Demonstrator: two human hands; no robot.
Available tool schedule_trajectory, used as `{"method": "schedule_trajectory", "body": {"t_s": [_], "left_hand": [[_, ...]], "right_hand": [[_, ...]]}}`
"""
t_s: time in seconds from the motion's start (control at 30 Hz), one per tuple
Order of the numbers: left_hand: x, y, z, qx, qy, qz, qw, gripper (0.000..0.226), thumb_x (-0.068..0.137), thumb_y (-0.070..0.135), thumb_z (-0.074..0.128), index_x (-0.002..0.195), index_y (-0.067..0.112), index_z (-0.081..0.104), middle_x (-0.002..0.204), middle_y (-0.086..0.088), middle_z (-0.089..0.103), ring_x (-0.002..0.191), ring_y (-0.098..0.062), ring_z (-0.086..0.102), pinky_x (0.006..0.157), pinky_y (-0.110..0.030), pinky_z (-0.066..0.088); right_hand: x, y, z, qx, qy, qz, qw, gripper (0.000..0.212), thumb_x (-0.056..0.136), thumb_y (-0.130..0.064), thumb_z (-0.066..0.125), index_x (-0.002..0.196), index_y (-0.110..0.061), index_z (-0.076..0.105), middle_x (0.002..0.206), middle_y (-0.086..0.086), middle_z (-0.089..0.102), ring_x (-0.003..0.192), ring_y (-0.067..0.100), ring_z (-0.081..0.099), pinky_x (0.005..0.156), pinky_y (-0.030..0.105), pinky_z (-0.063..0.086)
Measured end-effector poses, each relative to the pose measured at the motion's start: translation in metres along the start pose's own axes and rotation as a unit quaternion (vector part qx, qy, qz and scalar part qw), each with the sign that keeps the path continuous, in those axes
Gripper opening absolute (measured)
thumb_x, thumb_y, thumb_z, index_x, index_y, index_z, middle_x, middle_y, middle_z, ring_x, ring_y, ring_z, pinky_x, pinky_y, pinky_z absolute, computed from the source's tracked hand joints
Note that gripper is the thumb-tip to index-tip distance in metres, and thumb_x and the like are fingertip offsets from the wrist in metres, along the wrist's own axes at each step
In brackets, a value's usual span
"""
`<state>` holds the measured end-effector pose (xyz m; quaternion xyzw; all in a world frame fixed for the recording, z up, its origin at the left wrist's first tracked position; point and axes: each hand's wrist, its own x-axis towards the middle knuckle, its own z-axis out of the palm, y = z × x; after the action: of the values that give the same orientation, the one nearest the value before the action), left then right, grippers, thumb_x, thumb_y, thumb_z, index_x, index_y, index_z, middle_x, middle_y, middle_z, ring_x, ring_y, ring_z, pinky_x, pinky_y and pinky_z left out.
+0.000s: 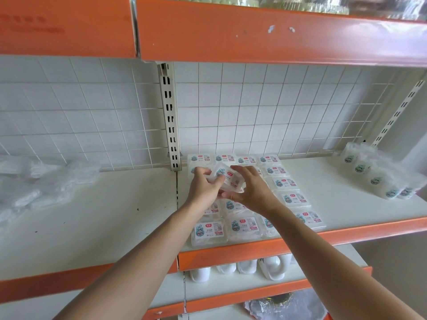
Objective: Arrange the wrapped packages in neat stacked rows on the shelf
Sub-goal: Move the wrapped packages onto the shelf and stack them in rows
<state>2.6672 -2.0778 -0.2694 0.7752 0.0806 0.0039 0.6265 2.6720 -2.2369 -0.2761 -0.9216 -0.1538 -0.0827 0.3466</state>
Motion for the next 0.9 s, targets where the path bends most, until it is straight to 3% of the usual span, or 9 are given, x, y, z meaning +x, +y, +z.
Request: {"method": "schedule_trajectory", "body": {"t_s": [0.1,0.2,0.3,0.4,0.6,0.9], "left_hand": [[0.000,0.001,-0.001,0.064,-0.011,0.027,0.998,0.030,0.093,0.035,0.059,0.114,0.019,0.045,0.113,-0.003,0.058,0.086,-0.019,0.069,0.083,-0.038,0.056],[0.003,0.000,-0.007,0.219,0.007,0.127,0.967,0.028,0.099,0.026,0.050,0.122,0.011,0.050,0.119,0.000,0.054,0.105,-0.015,0.056,0.087,-0.025,0.043],[0.010,-0.003,-0.018,0.350,0.028,0.200,0.915,0.032,0.096,0.016,0.048,0.128,0.012,0.051,0.130,-0.006,0.051,0.122,-0.023,0.044,0.098,-0.030,0.040],[0.017,-0.006,-0.027,0.449,0.004,0.192,0.873,0.045,0.094,0.016,0.046,0.139,0.015,0.043,0.141,-0.007,0.040,0.133,-0.026,0.032,0.105,-0.038,0.036],[0.024,-0.019,-0.031,0.500,-0.084,0.112,0.855,0.055,0.101,0.031,0.039,0.153,0.023,0.022,0.160,-0.007,0.010,0.147,-0.028,0.008,0.115,-0.044,0.025],[0.022,-0.023,-0.025,0.506,-0.075,0.110,0.852,0.057,0.102,0.033,0.038,0.153,0.023,0.017,0.160,-0.009,0.006,0.146,-0.030,0.009,0.114,-0.042,0.026]], "right_hand": [[0.008,0.001,0.000,-0.063,0.000,-0.010,0.998,0.077,0.075,-0.040,0.080,0.140,-0.018,0.044,0.127,0.004,0.048,0.107,0.020,0.055,0.084,0.023,0.046],[0.019,0.008,-0.006,-0.138,-0.023,0.008,0.990,0.072,0.083,-0.043,0.071,0.144,-0.019,0.040,0.136,0.004,0.049,0.124,0.026,0.043,0.099,0.036,0.039],[0.031,0.015,-0.008,-0.165,-0.053,0.030,0.984,0.069,0.086,-0.039,0.068,0.146,-0.018,0.038,0.143,0.004,0.047,0.132,0.026,0.033,0.107,0.039,0.032],[0.041,0.019,-0.006,-0.175,-0.077,0.026,0.981,0.063,0.088,-0.031,0.067,0.143,-0.015,0.041,0.144,0.004,0.045,0.133,0.024,0.033,0.108,0.038,0.032],[0.045,0.026,0.002,-0.178,-0.086,0.019,0.980,0.050,0.091,-0.028,0.063,0.138,-0.018,0.048,0.150,0.004,0.039,0.139,0.023,0.033,0.112,0.038,0.029],[0.051,0.025,0.010,-0.201,-0.078,0.037,0.976,0.044,0.096,-0.027,0.056,0.139,-0.027,0.046,0.153,0.003,0.035,0.141,0.024,0.031,0.112,0.042,0.030]]}}
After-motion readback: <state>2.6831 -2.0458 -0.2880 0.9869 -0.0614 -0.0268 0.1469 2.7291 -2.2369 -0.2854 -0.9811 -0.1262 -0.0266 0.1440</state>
